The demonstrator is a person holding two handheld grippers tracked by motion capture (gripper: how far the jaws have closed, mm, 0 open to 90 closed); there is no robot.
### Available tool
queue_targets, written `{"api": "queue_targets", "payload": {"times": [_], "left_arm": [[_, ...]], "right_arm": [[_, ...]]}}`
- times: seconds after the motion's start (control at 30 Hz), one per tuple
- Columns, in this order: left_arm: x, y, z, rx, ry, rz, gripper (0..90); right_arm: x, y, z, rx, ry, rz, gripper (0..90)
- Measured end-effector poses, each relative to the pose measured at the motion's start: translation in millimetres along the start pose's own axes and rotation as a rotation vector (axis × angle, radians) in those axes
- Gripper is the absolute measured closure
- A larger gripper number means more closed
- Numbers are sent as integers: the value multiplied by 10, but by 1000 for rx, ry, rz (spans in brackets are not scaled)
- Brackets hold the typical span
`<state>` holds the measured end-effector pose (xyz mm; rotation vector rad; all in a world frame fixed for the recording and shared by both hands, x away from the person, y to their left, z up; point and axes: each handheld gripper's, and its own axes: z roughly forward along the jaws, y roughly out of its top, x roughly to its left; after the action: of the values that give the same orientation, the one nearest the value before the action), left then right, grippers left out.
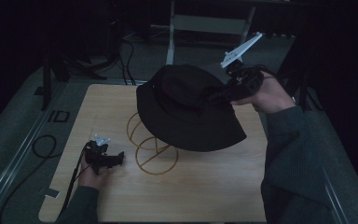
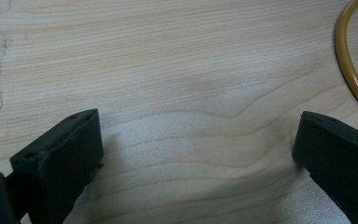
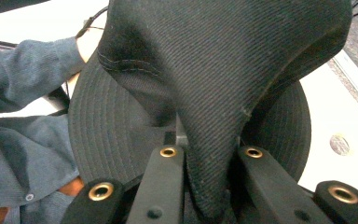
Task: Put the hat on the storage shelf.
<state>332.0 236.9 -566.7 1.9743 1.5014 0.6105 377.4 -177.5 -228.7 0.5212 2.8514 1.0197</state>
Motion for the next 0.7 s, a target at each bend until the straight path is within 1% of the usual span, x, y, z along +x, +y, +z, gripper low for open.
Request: {"api": "queue_targets", "payload": {"times": [0.1, 0.13, 0.17, 0.2, 0.27, 0.3, 0.37, 0.7], "left_arm": [[0, 0, 0, 0, 0, -1, 18], [0, 0, 0, 0, 0, -1, 18], [0, 0, 0, 0, 0, 0, 19], [-1, 0, 0, 0, -1, -2, 19], [0, 0, 0, 0, -1, -1, 19], [0, 0, 0, 0, 0, -1, 19], [0, 0, 0, 0, 0, -1, 19], [1, 1, -1, 1, -2, -1, 19]], "right_arm": [[26, 45, 80, 6, 17, -12, 856], [26, 45, 80, 6, 17, -12, 856], [35, 71, 125, 8, 25, -18, 856], [35, 71, 125, 8, 25, -18, 856], [55, 109, 198, 12, 38, -29, 855], [55, 109, 198, 12, 38, -29, 855], [76, 148, 263, 23, 49, -38, 855], [133, 232, 423, 46, 69, -56, 852]]}}
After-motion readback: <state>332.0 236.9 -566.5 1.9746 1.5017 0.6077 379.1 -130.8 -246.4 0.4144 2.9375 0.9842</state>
